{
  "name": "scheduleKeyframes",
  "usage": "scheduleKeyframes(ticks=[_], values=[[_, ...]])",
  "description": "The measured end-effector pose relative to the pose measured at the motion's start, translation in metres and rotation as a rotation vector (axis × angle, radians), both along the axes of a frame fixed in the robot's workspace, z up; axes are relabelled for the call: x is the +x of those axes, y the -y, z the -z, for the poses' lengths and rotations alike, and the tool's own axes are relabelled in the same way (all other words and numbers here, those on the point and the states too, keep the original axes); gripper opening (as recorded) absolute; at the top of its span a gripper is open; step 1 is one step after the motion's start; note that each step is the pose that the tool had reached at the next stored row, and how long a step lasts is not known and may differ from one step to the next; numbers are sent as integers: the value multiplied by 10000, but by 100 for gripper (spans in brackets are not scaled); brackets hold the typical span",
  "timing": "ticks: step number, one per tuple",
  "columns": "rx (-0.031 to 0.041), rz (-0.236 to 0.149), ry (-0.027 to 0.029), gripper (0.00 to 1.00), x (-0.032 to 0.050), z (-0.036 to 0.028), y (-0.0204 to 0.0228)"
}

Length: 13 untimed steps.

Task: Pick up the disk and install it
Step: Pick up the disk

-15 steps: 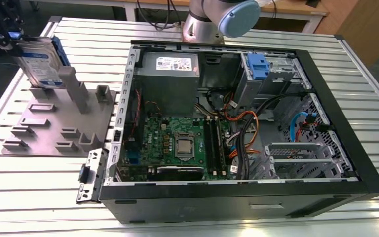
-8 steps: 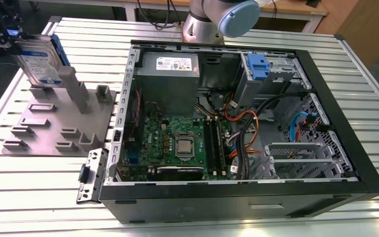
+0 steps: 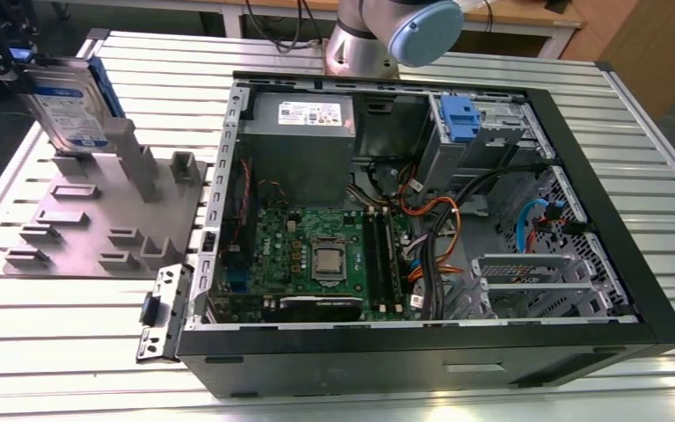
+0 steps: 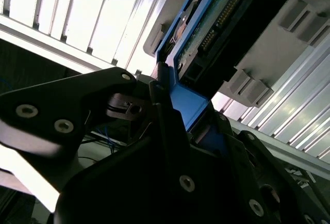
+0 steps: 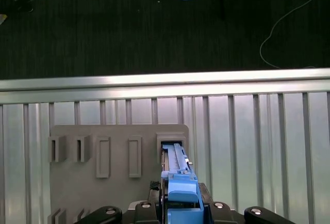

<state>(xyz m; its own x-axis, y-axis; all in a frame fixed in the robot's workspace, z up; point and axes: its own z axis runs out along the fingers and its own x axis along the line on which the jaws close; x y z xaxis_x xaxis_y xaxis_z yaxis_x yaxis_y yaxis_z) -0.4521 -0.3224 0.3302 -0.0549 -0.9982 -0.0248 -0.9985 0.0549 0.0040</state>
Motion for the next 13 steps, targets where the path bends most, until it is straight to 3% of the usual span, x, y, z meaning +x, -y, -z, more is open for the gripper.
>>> scheduleKeyframes(ticks=[13], values=[[0,0,0,36,0,-70,0]])
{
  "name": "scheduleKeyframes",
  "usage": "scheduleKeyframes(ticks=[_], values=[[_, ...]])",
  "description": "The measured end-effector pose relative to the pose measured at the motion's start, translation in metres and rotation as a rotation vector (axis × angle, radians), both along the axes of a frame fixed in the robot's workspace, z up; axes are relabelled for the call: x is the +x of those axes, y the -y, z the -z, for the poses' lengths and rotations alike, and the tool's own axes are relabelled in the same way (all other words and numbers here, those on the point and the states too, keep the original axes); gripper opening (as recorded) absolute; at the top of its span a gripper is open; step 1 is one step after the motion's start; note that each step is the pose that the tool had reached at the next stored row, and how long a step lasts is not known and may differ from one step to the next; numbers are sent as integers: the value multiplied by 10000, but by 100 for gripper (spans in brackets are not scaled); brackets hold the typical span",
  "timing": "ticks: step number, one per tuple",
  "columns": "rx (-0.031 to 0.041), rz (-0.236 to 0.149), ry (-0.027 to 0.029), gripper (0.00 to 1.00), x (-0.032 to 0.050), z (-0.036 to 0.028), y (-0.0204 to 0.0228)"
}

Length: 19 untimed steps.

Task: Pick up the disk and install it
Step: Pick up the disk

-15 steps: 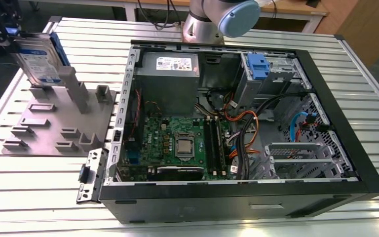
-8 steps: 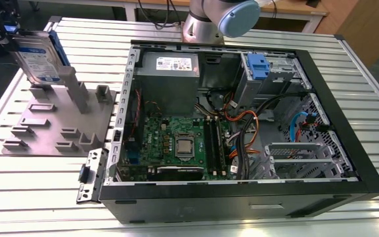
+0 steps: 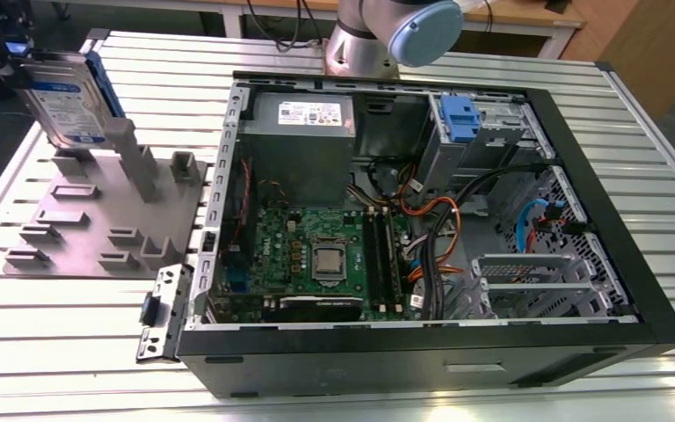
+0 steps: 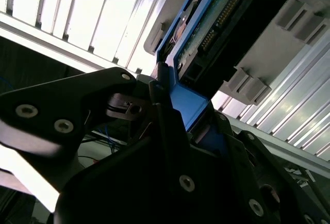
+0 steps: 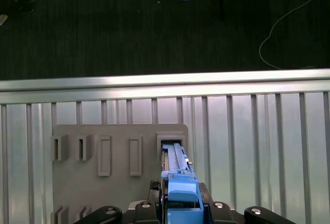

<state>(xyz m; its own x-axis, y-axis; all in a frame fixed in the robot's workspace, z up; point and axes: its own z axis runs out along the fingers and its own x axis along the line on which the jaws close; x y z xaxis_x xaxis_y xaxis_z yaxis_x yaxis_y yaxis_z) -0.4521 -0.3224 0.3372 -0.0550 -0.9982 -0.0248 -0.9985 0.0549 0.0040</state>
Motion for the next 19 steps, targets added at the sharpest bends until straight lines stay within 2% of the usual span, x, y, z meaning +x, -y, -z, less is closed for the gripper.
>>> scheduleKeyframes(ticks=[10,19], values=[[0,0,-1,36,0,-10,0],[0,0,1,36,0,-104,0]])
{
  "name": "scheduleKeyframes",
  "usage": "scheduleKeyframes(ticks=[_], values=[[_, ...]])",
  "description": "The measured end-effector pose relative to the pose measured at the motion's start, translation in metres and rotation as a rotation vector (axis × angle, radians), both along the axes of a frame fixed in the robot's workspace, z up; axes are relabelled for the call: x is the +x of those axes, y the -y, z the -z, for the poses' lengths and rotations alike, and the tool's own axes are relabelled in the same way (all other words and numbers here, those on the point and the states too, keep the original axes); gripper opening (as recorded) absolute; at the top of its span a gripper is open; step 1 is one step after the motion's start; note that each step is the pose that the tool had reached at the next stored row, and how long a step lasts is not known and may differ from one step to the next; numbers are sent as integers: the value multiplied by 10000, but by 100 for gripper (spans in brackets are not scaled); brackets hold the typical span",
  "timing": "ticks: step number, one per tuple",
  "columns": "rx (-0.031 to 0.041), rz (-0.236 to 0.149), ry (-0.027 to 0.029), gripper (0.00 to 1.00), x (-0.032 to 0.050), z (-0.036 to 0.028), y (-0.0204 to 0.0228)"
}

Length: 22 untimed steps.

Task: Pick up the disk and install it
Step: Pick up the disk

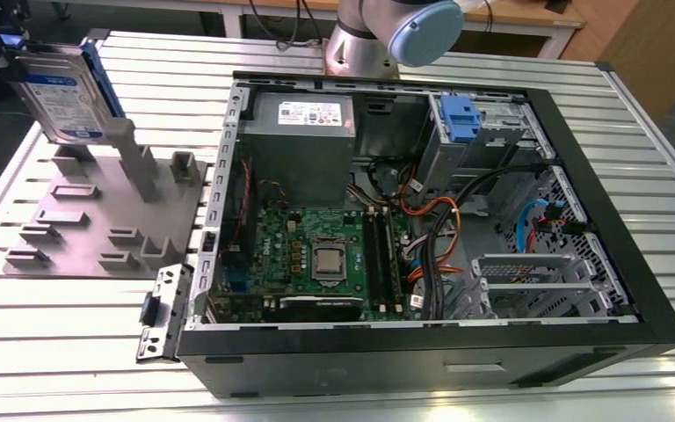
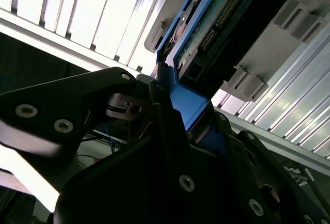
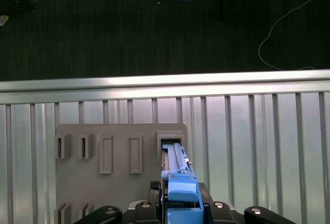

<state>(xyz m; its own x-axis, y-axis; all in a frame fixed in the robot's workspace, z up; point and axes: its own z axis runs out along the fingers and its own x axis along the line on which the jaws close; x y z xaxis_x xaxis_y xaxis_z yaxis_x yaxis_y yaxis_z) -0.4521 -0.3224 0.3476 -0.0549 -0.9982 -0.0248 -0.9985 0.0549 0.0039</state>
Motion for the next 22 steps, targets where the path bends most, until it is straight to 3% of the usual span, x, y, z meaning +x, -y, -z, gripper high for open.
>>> scheduleKeyframes(ticks=[5,22], values=[[0,0,0,36,0,-53,0],[0,0,0,36,0,-72,0]])
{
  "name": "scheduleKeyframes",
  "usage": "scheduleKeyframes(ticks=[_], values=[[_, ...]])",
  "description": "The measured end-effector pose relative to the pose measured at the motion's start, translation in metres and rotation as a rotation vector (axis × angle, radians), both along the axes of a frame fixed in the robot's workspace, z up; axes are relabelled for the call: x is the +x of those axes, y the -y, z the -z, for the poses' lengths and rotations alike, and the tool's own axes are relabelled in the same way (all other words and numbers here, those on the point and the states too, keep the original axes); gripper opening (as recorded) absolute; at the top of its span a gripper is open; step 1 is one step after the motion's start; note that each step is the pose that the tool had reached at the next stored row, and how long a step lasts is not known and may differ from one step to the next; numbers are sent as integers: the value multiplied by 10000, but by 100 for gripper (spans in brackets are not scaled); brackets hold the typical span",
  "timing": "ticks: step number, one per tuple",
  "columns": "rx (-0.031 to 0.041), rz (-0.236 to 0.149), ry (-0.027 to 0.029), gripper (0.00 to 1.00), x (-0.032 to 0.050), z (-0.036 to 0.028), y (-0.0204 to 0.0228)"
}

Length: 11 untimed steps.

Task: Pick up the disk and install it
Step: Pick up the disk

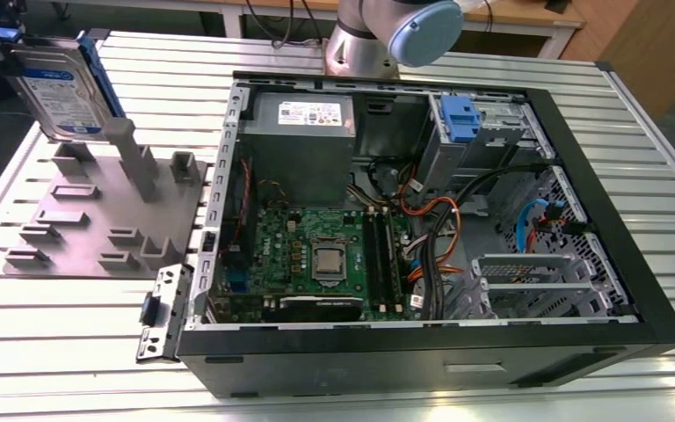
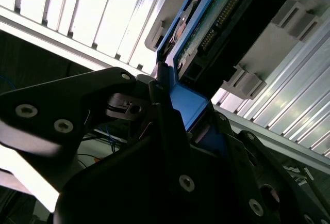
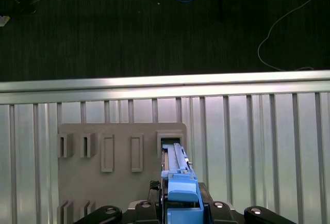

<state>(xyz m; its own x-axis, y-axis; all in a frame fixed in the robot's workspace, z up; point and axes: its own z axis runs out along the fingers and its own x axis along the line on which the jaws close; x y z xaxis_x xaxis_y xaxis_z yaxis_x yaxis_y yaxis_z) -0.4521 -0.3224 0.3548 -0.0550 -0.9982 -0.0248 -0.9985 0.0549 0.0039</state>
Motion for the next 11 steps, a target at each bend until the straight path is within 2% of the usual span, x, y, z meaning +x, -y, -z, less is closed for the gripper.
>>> scheduleKeyframes(ticks=[11], values=[[0,0,0,36,0,-40,0]])
